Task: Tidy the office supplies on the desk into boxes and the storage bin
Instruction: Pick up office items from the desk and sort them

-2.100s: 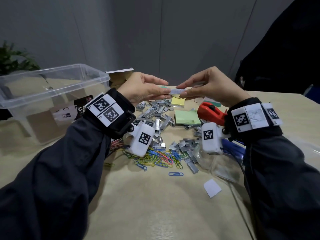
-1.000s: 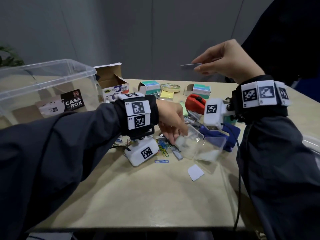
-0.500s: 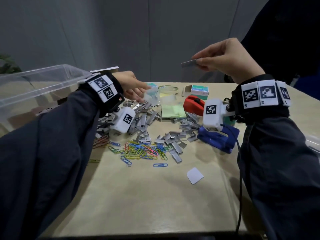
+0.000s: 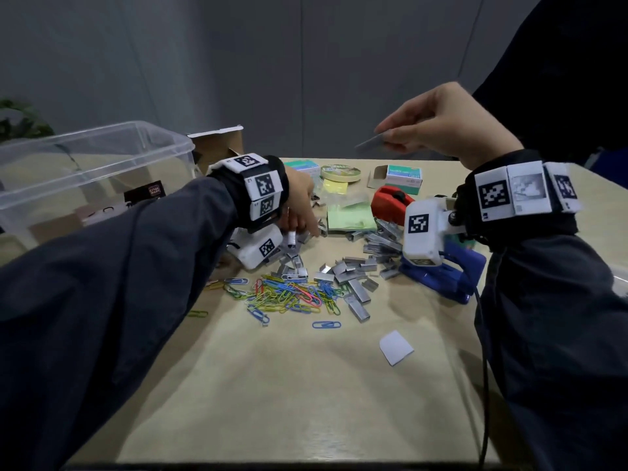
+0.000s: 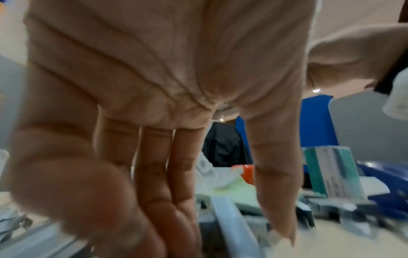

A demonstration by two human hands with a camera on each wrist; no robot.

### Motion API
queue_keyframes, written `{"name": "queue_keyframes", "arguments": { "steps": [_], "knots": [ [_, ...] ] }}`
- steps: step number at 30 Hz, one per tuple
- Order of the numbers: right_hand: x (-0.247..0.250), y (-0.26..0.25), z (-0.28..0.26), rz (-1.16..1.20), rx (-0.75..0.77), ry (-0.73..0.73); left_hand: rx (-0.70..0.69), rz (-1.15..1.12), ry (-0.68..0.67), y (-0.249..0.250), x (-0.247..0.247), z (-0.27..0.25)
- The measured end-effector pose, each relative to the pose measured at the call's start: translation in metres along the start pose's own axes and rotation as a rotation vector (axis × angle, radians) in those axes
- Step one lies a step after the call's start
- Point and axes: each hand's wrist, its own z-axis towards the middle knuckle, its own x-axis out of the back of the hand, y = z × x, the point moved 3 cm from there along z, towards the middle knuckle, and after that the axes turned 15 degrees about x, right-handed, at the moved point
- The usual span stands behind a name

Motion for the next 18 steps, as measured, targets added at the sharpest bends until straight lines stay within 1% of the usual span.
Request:
{"name": "queue_keyframes", "arguments": {
  "steps": [2,6,7,9,13,16,18],
  "knots": [
    [-0.003,-0.002,0.000,-0.029,0.003,-0.020,0.003,0.030,0.003,0.002,-0.003,0.001],
    [-0.009,-0.005,-0.001,-0.002,-0.005,-0.061,-0.024,0.052,0.094,0.006,-0.006,0.002],
    [-0.011,-0.007,-0.001,-0.004,0.000,-0.074,-0.030,0.059,0.095,0.007,-0.007,0.001],
    [-0.014,-0.010,0.000,-0.025,0.011,-0.090,-0.046,0.026,0.047,0.006,-0.005,0.000],
    [-0.019,-0.013,0.000,-0.074,0.000,-0.134,-0.148,-0.214,0.003,-0.003,0.009,-0.006],
    [-0.023,-0.018,0.000,-0.086,-0.018,-0.247,-0.233,-0.410,-0.095,-0.015,0.014,-0.015],
    [-0.026,-0.023,-0.002,-0.085,-0.016,-0.334,-0.259,-0.487,-0.113,-0.023,0.014,-0.017]
  ]
}}
